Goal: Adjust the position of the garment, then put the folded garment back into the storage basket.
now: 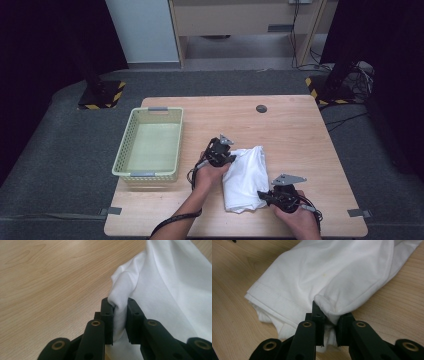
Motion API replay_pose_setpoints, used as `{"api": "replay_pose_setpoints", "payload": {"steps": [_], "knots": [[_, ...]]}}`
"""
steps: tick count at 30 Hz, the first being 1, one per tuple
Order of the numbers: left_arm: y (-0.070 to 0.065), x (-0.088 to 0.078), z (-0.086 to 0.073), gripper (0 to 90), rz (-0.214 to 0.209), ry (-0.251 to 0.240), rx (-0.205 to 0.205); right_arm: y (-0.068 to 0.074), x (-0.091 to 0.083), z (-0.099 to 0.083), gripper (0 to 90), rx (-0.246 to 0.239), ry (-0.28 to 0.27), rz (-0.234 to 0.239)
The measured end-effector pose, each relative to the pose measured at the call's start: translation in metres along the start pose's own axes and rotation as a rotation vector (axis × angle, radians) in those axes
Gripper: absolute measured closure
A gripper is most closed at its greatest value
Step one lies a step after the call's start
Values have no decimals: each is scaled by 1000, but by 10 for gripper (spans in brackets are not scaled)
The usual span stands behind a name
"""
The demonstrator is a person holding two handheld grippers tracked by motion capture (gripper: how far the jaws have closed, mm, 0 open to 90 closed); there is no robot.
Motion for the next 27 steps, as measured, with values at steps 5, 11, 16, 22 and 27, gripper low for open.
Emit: {"api": "replay_pose_setpoints", "payload": {"steps": [5, 11, 16, 22, 27], "knots": [[-1, -4, 3, 798, 1, -2, 0, 3, -1, 3, 806, -8, -8, 7], [-4, -7, 7, 800, -2, -10, 7, 5, -4, 8, 807, -16, -12, 11], [-7, -11, 13, 802, -4, -16, 19, 6, -6, 12, 808, -20, -19, 11], [-10, -14, 19, 805, -10, -24, 29, 6, -8, 17, 808, -26, -28, 14], [-11, -20, 26, 808, -8, -35, 37, 6, -13, 23, 810, -33, -36, 14]]}}
Point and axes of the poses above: each handheld gripper's, and its own axes: x roughly forward along the jaws, z roughly out of its top, y roughly to its left, the point moved 7 cm from there along x, roughly forward along the jaws, and after that the axes turned 10 degrees about -z, right-handed, at the moved point
